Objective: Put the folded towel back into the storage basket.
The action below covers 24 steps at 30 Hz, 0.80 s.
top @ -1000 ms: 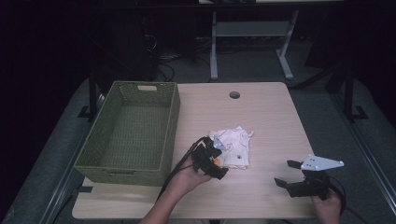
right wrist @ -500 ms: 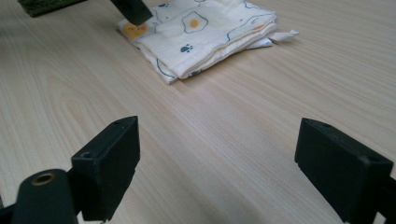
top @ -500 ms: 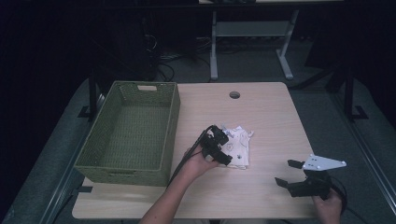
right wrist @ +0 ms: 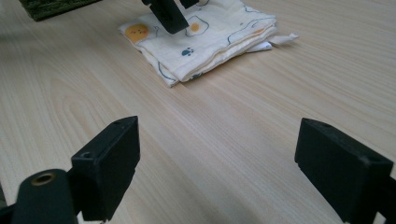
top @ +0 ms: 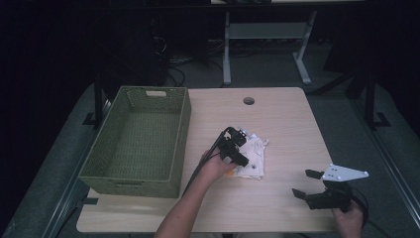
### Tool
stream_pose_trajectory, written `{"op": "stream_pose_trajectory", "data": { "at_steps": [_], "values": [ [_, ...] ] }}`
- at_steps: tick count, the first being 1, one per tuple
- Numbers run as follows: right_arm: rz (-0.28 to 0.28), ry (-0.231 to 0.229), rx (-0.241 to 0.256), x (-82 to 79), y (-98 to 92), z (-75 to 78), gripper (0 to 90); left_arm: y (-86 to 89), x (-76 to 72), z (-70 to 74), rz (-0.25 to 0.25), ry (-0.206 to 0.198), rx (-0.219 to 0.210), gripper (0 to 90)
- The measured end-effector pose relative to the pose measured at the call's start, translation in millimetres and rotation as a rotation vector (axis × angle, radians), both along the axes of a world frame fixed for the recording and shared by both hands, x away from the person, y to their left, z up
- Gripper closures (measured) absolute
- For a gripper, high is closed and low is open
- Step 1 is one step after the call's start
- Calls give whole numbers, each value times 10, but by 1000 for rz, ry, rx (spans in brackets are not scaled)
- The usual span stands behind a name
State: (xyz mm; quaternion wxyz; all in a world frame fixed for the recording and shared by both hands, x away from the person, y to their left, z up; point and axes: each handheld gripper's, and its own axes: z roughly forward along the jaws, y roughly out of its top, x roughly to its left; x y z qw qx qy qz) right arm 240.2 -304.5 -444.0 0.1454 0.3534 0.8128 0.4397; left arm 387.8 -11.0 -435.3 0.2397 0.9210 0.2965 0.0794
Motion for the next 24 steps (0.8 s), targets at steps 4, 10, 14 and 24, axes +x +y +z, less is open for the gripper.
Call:
{"op": "stream_pose_trajectory", "data": {
  "at_steps": [4,10,14,24],
  "values": [
    [1,0,0,-1,0,2,135,-30,60,-72,25,-6,14,322],
    [4,-4,-8,-4,9,5,135,-52,75,-134,38,-8,17,411],
    [8,-5,-9,-6,14,7,135,-59,68,-128,32,-11,17,487],
    [7,-2,-5,-15,17,13,135,-25,86,-116,30,-7,10,682]
  ]
}}
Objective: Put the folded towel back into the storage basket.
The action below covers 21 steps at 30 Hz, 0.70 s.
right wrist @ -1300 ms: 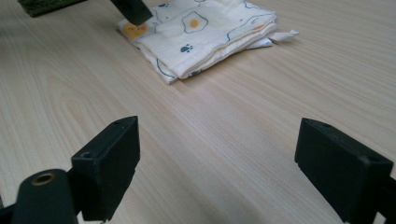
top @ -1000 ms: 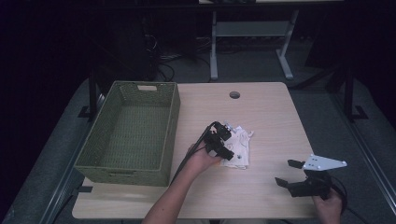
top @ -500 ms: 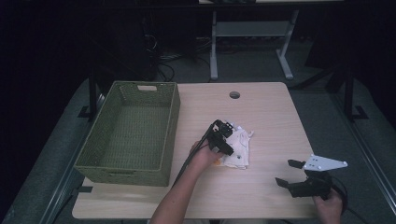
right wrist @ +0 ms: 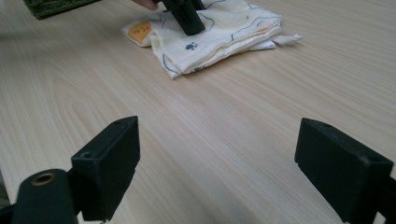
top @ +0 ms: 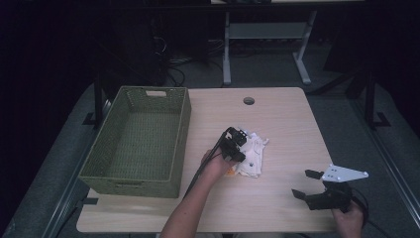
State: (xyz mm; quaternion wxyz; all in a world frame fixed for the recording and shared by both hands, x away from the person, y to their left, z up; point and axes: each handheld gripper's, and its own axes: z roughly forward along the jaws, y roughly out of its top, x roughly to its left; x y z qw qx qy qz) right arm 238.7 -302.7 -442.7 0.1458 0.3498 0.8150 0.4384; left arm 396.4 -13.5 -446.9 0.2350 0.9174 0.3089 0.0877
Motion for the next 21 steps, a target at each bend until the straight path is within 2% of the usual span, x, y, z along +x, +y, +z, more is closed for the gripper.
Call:
{"op": "stream_pose_trajectory", "data": {
  "at_steps": [4,7,14,18,21],
  "values": [
    [-1,-2,1,0,-3,1,135,18,9,-2,8,-11,1,766],
    [-2,-2,2,-2,-4,3,135,31,22,0,6,-2,-4,800],
    [-1,-8,6,-2,-12,7,135,81,54,19,16,29,-12,822],
    [-1,-8,7,-2,-13,8,135,130,56,62,22,49,-23,825],
    [-5,-7,9,-2,-19,8,135,183,35,152,17,56,-34,825]
  ]
}}
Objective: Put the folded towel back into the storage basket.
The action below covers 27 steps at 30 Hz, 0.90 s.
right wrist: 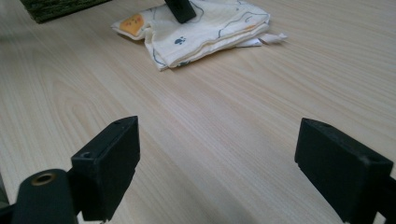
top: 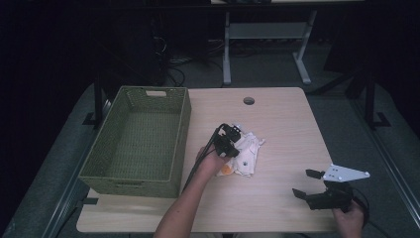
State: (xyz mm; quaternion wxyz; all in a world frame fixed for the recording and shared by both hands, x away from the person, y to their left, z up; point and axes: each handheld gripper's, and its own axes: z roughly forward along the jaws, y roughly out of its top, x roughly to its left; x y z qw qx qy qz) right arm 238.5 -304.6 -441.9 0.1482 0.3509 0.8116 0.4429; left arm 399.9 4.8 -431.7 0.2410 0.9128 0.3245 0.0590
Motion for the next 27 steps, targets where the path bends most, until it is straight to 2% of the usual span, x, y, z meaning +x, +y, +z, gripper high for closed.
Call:
{"op": "stream_pose_trajectory", "data": {
  "at_steps": [3,4,5,6,7,9,11,12,13,15,19,23,25,27],
  "values": [
    [-3,0,3,-4,-3,2,135,21,-25,49,-2,8,-13,825],
    [-5,-2,2,-7,-3,5,135,58,-43,117,-23,24,-30,825],
    [-5,-2,2,-7,-3,5,135,58,-43,117,-23,24,-30,825],
    [-4,-1,0,-8,1,6,135,86,-63,171,-21,36,-57,825],
    [-4,-1,0,-8,1,6,135,86,-63,171,-21,36,-57,824],
    [-4,0,-1,-8,3,5,135,140,-100,276,-31,45,-92,825],
    [-4,-1,-1,-8,3,5,136,156,-107,302,-34,54,-102,825],
    [-5,-1,0,-9,1,6,135,197,-126,369,-37,71,-141,825],
    [-5,-1,0,-9,1,6,135,197,-126,369,-37,71,-141,825],
    [-6,-4,1,-9,-3,8,135,229,-158,453,-57,99,-171,825],
    [-6,-1,-2,-7,2,6,135,259,-193,567,-78,103,-176,825],
    [-3,-3,-6,-7,7,6,135,291,-214,626,-76,102,-180,825],
    [-2,-4,-7,-2,6,4,135,329,-233,677,-86,127,-205,824],
    [-2,-4,-7,-1,6,5,135,337,-239,695,-92,132,-213,824]
  ]
}}
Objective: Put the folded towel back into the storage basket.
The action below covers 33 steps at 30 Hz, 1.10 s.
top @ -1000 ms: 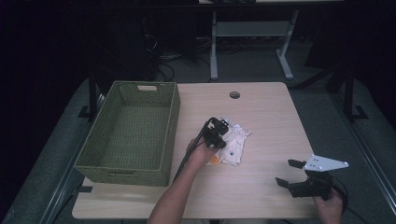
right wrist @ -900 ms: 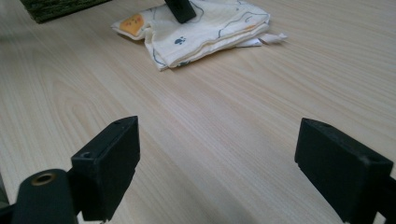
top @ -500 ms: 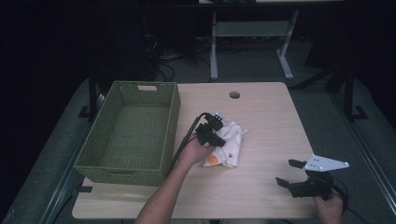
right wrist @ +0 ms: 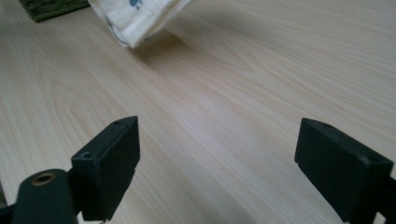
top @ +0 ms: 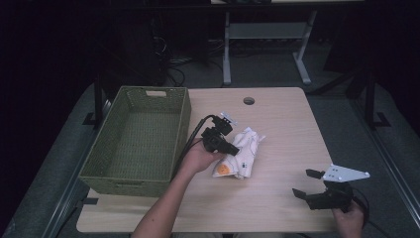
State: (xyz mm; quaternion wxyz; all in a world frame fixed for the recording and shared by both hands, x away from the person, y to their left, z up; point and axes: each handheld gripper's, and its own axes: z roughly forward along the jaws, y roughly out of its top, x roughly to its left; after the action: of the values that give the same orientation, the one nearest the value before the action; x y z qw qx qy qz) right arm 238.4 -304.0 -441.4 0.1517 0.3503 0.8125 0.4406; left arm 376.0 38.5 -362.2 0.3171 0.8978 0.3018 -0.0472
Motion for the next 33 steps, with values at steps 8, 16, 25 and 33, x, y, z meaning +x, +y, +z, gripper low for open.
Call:
{"op": "stream_pose_trajectory", "data": {
  "at_steps": [8,16,25,33],
  "values": [
    [0,2,-9,3,12,-6,135,94,-26,125,-6,0,-16,825],
    [-4,7,-18,12,21,-16,135,243,-79,249,-4,14,-31,824],
    [-6,4,-22,13,18,-19,135,333,-115,371,0,2,-41,825],
    [-10,7,-31,23,20,-24,135,473,-129,464,4,-8,-39,825]
  ]
}}
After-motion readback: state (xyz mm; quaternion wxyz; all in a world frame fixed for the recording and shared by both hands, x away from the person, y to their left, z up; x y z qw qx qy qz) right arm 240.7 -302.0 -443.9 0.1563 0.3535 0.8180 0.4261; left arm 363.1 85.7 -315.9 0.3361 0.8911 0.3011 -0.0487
